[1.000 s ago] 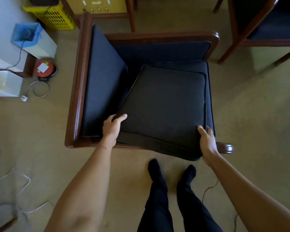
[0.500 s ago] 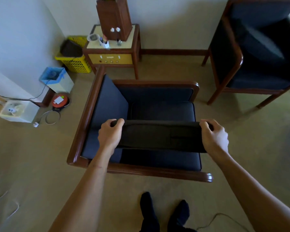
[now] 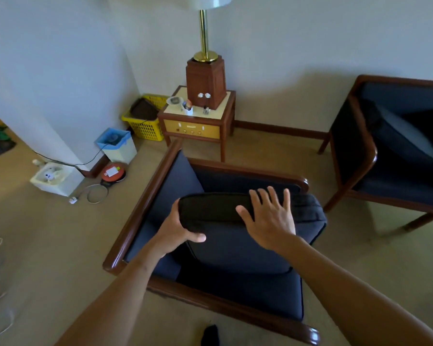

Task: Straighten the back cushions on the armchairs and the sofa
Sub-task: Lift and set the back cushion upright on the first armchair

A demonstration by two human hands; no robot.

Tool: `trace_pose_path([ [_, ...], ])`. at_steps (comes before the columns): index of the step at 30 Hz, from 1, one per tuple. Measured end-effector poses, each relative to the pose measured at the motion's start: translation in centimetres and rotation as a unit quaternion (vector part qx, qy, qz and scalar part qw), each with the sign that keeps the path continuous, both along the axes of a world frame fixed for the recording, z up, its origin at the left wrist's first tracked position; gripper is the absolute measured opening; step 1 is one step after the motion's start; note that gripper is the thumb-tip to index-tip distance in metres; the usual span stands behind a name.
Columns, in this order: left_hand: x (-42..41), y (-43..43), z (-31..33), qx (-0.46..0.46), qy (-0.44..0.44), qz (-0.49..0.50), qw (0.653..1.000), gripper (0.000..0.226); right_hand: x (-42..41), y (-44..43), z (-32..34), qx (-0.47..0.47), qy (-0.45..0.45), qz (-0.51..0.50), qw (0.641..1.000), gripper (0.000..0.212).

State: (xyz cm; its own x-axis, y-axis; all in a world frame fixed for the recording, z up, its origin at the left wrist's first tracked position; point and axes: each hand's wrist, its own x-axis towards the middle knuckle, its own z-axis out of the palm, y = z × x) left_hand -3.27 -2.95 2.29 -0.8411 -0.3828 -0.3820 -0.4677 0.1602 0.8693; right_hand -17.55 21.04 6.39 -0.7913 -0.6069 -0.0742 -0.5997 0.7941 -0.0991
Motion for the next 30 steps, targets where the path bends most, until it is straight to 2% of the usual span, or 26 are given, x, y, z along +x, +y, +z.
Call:
trace_pose_path([
  [3,-0.3,-1.9,-2.4,0.018,0.035,0.017,0.999,0.11,0.2,-4.4,-0.4,0.007,0.024,0.084,0.996,0.101],
  [6,-0.9,-3.7,-4.7,0.04,0.04,0.034,0.998,0.117,-0.6,-6.8,-0.9,0.044,0.037,0.145,0.988,0.125],
  [8,-1.8,-4.7,-6.5,0.057,0.015,0.01,0.998,0.115,-1.7,-7.5,-1.4,0.049,0.055,0.149,0.986,0.133],
  [11,-3.6,-5.2,-8.5,0.072,-0.05,-0.027,0.996,0.104,-3.0,-7.5,-2.6,0.012,0.091,0.128,0.988,0.125],
  [14,-5.5,-5.2,-9.5,0.083,-0.057,-0.043,0.994,0.114,-3.8,-6.9,-3.1,-0.021,0.121,0.119,0.985,0.109],
  [19,-7.1,-3.0,-7.2,0.067,0.004,-0.007,0.998,0.104,-4.6,-5.0,-2.4,-0.068,0.146,0.099,0.982,0.099],
  [22,-8.0,-0.9,-4.3,0.017,0.05,-0.006,0.999,0.093,-5.2,-2.3,-1.3,-0.126,0.164,0.078,0.975,0.096],
  [26,-10.7,2.2,0.8,-0.054,0.117,-0.071,0.989,0.081,-7.1,3.6,-0.6,-0.234,0.189,0.023,0.953,0.093],
  [30,-13.9,6.4,5.7,-0.127,0.143,-0.133,0.973,0.079,-8.2,9.3,-2.2,-0.317,0.132,-0.067,0.937,0.097],
])
